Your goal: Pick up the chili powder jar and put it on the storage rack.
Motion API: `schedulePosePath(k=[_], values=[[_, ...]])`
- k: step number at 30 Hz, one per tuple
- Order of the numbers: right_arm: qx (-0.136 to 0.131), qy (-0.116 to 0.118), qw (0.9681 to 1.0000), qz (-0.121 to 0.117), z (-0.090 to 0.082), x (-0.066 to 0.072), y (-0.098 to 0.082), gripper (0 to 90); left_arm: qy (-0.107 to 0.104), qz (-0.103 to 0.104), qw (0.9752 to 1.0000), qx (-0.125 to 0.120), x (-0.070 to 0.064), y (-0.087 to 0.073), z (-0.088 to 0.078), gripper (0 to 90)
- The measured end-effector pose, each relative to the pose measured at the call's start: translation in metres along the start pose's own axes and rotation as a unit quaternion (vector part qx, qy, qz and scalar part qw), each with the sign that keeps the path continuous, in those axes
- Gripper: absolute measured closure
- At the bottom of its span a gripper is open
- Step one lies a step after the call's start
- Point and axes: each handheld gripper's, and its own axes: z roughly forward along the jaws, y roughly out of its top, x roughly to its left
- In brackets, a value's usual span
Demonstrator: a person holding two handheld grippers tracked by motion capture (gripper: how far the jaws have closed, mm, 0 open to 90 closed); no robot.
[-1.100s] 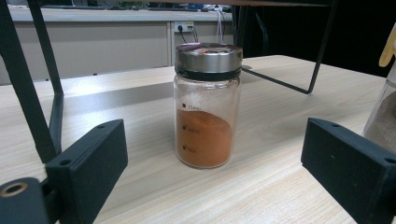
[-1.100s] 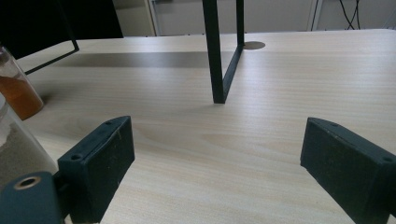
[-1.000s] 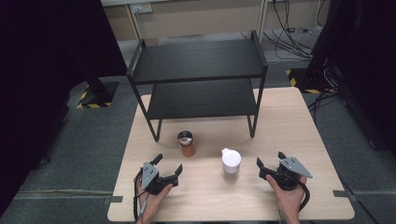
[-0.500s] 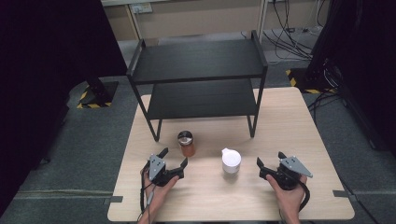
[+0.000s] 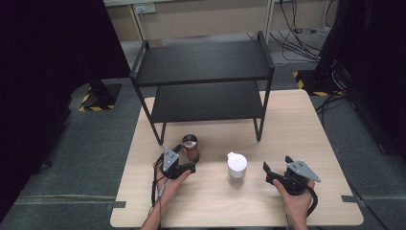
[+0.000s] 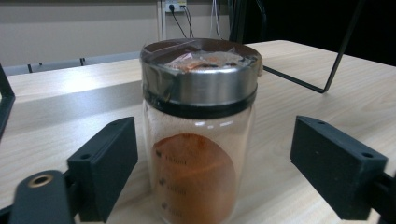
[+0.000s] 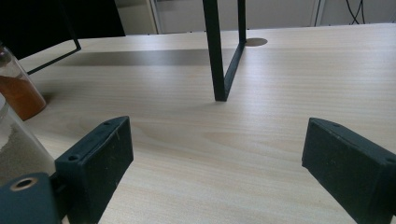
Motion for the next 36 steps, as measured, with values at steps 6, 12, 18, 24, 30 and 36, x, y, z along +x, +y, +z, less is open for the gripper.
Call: schedulePosePath(k=[6,12,18,24,30,36], values=[[0.002,0.003,1.0,-0.001,0.0,-0.001,0.001,8.8,0.013,-0.002,0.9998,0.013,-0.003,0.006,0.009,20.3],[0.007,0.004,1.0,0.0,0.001,-0.001,0.002,8.4,0.027,-0.004,0.9995,0.019,-0.005,0.009,0.014,29.3],[0.009,0.005,0.9999,0.001,0.001,-0.002,0.003,8.2,0.017,-0.012,0.9997,0.014,0.003,0.008,0.014,30.0],[0.008,0.006,0.9999,0.003,0.001,-0.002,0.003,8.3,0.017,-0.011,0.9997,0.012,0.003,0.008,0.014,30.3],[0.008,0.006,0.9999,0.005,0.001,-0.003,0.003,8.2,0.021,-0.016,0.9996,-0.009,0.003,0.007,0.008,30.3],[0.009,0.005,0.9999,0.006,0.002,-0.002,0.003,8.2,0.03,-0.004,0.9981,-0.054,-0.004,0.013,-0.011,30.3]])
